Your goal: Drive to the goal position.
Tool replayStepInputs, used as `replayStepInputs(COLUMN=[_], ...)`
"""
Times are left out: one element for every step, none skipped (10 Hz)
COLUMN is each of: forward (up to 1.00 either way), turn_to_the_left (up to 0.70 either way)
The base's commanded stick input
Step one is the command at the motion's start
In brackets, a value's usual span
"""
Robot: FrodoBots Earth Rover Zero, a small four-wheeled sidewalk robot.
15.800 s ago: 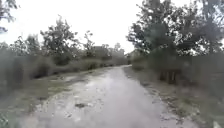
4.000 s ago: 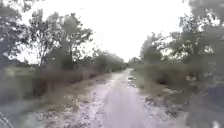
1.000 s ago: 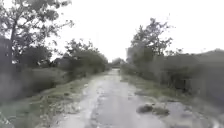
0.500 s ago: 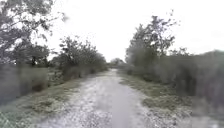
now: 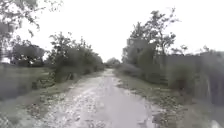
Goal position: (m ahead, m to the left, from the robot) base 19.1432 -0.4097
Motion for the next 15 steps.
replayStepInputs(forward=[1.00, 1.00, 1.00, 1.00, 1.00, 1.00, 1.00, 1.00, 1.00, 1.00, 1.00, 1.00, 1.00, 1.00, 1.00], turn_to_the_left=[0.00, 0.00, 0.00, 0.00, 0.00, 0.00, 0.14, 0.27, 0.27, 0.27, 0.02, 0.00, 0.00, 0.00, 0.00])
